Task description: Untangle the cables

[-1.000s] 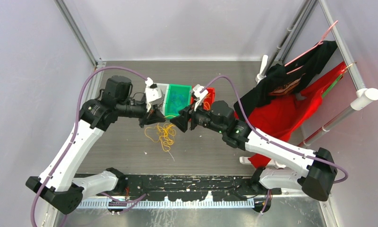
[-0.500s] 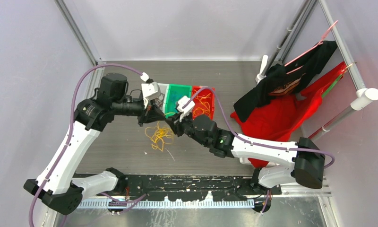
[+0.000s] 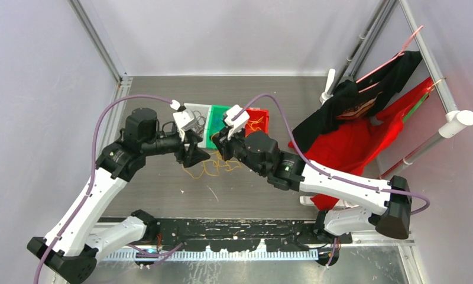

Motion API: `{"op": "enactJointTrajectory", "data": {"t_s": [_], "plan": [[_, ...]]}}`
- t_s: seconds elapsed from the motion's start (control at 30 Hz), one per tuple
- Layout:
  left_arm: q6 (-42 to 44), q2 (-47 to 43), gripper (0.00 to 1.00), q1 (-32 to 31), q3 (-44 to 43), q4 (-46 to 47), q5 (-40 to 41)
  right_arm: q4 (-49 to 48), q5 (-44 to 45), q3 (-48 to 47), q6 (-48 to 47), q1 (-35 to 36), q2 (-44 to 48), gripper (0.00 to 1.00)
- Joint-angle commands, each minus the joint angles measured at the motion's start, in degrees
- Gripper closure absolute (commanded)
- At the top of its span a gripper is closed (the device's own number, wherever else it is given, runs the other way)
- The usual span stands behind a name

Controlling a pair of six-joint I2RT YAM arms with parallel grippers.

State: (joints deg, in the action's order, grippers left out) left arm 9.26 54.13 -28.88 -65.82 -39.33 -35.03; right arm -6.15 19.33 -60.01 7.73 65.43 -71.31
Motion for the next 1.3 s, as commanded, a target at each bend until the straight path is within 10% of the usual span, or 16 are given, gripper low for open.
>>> {"op": "enactJointTrajectory", "data": {"t_s": [0.0, 0.5, 0.7, 1.0, 1.27], "plan": [[-9.23, -2.48, 0.35, -0.31, 2.98, 13.67, -5.33, 7.31, -0.59, -7.07, 2.56, 0.83, 0.28, 0.99], [-10.34, -4.92, 0.40, -3.37, 11.15, 21.19, -4.09, 5.64, -7.41, -17.55, 13.32, 0.87, -3.45, 0.99], [-5.66, -6.13, 0.99, -3.38, 10.45, 17.31, -2.80, 4.00, -7.83, -16.33, 13.40, 0.85, -1.87, 0.99], [0.85, -6.75, 1.00, -3.33, -0.08, 10.66, -4.29, -0.01, -4.73, -1.39, 9.02, 0.57, 9.91, 0.32], [2.23, -3.52, 1.00, -3.37, -11.01, 6.27, -8.50, -5.37, -11.95, 9.75, 10.84, 0.40, 17.75, 0.25]]}}
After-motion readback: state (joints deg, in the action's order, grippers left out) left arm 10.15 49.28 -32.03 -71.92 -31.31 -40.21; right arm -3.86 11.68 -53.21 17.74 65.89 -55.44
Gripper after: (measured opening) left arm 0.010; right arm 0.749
